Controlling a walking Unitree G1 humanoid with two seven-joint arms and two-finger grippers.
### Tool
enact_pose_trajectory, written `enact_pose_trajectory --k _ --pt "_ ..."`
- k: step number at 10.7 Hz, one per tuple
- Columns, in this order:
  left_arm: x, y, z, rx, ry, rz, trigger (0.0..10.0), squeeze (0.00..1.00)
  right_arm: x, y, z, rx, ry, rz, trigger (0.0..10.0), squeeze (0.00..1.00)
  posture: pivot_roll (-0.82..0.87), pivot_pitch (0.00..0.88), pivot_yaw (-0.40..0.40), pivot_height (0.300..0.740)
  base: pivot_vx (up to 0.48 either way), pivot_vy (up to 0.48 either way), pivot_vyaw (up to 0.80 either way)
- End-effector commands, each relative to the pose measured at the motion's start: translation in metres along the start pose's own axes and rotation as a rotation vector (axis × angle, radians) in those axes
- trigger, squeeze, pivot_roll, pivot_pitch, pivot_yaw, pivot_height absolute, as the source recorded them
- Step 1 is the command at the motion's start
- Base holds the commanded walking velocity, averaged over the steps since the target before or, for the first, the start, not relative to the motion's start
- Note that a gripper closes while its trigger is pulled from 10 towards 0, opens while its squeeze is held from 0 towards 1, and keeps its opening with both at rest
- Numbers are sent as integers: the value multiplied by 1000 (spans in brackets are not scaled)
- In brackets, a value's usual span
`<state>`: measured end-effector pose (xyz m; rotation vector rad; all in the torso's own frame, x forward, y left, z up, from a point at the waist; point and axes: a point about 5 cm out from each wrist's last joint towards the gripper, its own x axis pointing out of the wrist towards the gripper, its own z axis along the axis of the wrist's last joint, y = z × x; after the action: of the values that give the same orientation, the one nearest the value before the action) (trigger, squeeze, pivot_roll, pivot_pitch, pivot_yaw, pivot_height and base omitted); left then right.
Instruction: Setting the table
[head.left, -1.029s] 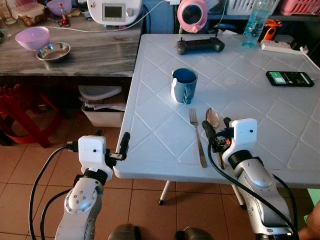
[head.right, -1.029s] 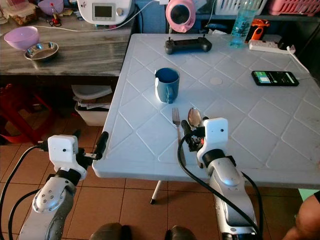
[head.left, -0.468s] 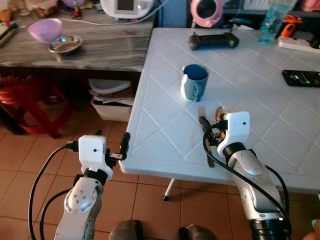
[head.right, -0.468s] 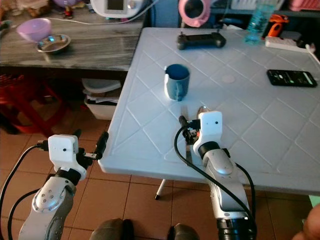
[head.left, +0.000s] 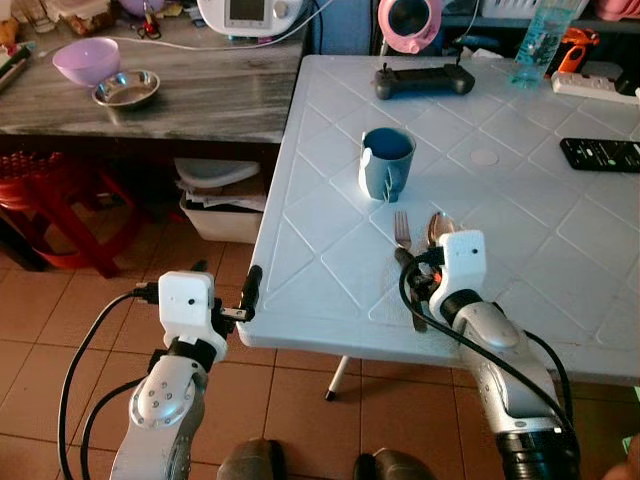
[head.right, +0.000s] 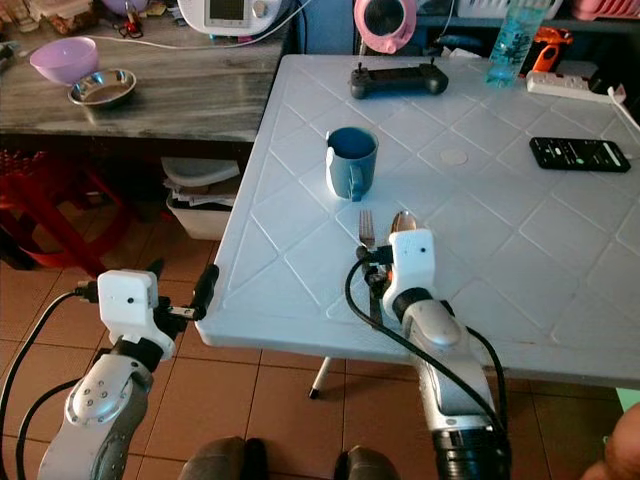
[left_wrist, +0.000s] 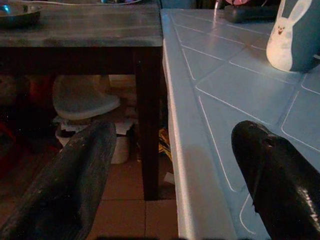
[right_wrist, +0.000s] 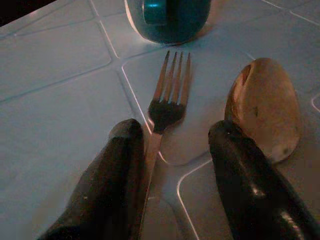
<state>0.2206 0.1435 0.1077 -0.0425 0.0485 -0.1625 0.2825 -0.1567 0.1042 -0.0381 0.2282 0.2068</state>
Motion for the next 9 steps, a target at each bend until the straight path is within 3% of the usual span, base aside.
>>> enact_pose_trajectory --k 1,4,5,6,7,8,9 --pt "-2 0 2 6 2 1 10000 0 1 1 -4 -1 34 13 863 0 1 124 37 740 0 0 0" --pt "-3 0 1 6 8 -4 10000 0 1 2 -11 4 90 33 0 0 -3 130 37 740 0 0 0" --pt "-3 0 0 8 13 -7 10000 0 0 1 -13 -2 107 34 2863 0 -3 133 39 740 0 0 0" --pt "-3 0 0 10 14 -9 10000 0 1 2 -13 -3 107 43 4275 0 -4 136 41 740 0 0 0" --pt "-3 1 0 11 16 -11 10000 0 2 3 -13 -22 101 57 10000 0 -2 136 42 740 0 0 0" --pt "-4 1 0 12 19 -13 10000 0 3 5 -13 -17 105 77 10000 1000 -1 137 43 740 0 0 0" --pt "-4 1 -1 12 22 -15 10000 0 3 7 -15 -13 123 93 10000 1000 1 136 44 740 0 0 0"
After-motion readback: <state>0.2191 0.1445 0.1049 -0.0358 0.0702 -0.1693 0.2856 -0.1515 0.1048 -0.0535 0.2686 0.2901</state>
